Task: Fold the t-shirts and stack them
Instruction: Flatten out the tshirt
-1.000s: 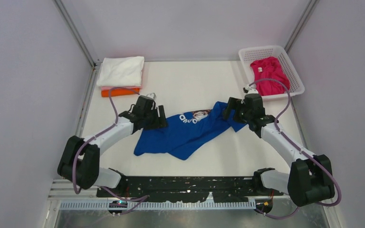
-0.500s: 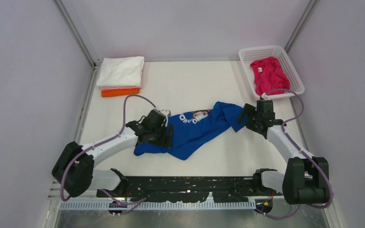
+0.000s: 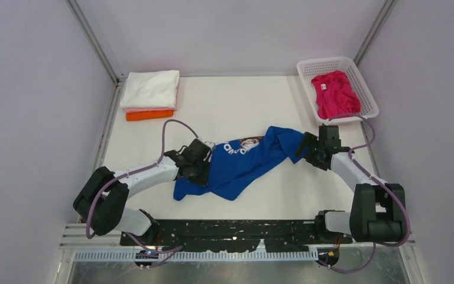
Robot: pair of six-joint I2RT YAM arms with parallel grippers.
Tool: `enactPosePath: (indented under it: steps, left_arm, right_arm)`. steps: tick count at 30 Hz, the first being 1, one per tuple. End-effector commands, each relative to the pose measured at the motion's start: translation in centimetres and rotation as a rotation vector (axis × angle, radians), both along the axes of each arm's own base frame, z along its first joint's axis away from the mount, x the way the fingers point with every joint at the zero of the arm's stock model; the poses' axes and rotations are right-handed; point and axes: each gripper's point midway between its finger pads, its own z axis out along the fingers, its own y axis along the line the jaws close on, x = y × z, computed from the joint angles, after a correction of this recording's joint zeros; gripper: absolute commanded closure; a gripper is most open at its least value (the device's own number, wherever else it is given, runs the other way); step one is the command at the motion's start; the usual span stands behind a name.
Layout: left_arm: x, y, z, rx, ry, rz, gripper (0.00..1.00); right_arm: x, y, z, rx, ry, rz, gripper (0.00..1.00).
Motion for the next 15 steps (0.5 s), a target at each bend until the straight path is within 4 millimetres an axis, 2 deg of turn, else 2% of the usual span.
enactPosePath:
  steps: [1, 5, 9, 15]
  left_arm:
    - [0.3, -0.8, 0.3, -0.03, -0.022, -0.009, 1.0]
    - [0.8, -0.5, 1.7, -0.054, -0.08, 0.033, 1.0]
    - [1.0, -0.5, 4.7, -0.126, -0.161, 0.063, 1.0]
    - [1.1, -1.1, 8.6, -0.234, -0.238, 0.071, 1.0]
  right_arm:
    - [1.5, 0.2, 0.4, 0.019, -0.037, -0.007, 0.13]
    - [2.1, 0.6, 0.3, 0.042, -0.043, 0.005, 0.15]
    - [3.2, 1.7, 1.3, 0.093, -0.093, 0.038, 0.17]
    - [4.7, 1.8, 2.1, 0.104, -0.129, 0.032, 0.17]
